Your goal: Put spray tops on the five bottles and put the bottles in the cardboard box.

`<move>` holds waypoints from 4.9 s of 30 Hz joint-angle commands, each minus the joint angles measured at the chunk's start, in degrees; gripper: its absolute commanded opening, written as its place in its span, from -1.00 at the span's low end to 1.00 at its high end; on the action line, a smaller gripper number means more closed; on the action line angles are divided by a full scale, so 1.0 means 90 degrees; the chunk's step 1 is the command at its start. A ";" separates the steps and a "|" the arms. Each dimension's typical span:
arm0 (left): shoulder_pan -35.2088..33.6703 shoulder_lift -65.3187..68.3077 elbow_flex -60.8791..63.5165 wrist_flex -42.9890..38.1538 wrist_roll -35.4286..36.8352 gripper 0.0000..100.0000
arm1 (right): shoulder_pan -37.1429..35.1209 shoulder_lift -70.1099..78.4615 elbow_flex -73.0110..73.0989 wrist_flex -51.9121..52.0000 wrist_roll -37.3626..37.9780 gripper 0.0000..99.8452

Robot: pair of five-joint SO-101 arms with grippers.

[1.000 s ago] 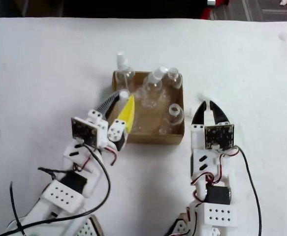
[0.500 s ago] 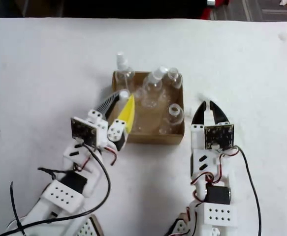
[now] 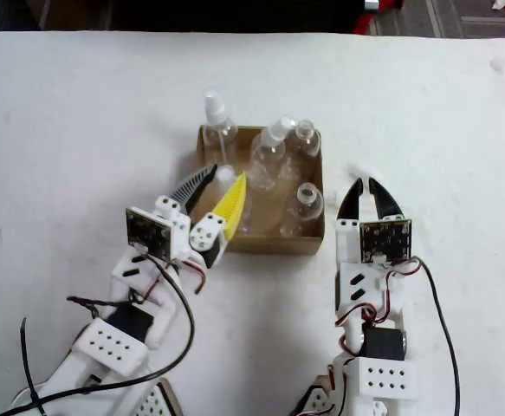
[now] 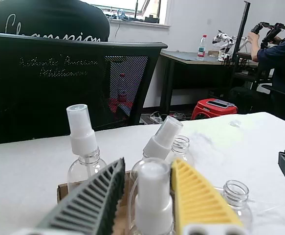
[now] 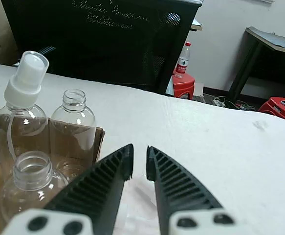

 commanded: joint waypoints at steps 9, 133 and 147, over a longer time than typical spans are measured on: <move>-0.0024 -0.0122 -0.1055 0.0410 0.0527 -0.73 | -0.0044 0.0044 0.0068 0.0024 0.0088 -0.92; -0.1695 0.4430 -0.7932 0.3790 0.1582 -0.73 | -0.0044 0.0034 0.0068 -0.0015 0.0088 -0.92; -0.0112 0.2799 -0.7941 0.6769 0.1621 -0.73 | -0.0034 0.0034 0.0068 -0.0005 0.0088 -0.92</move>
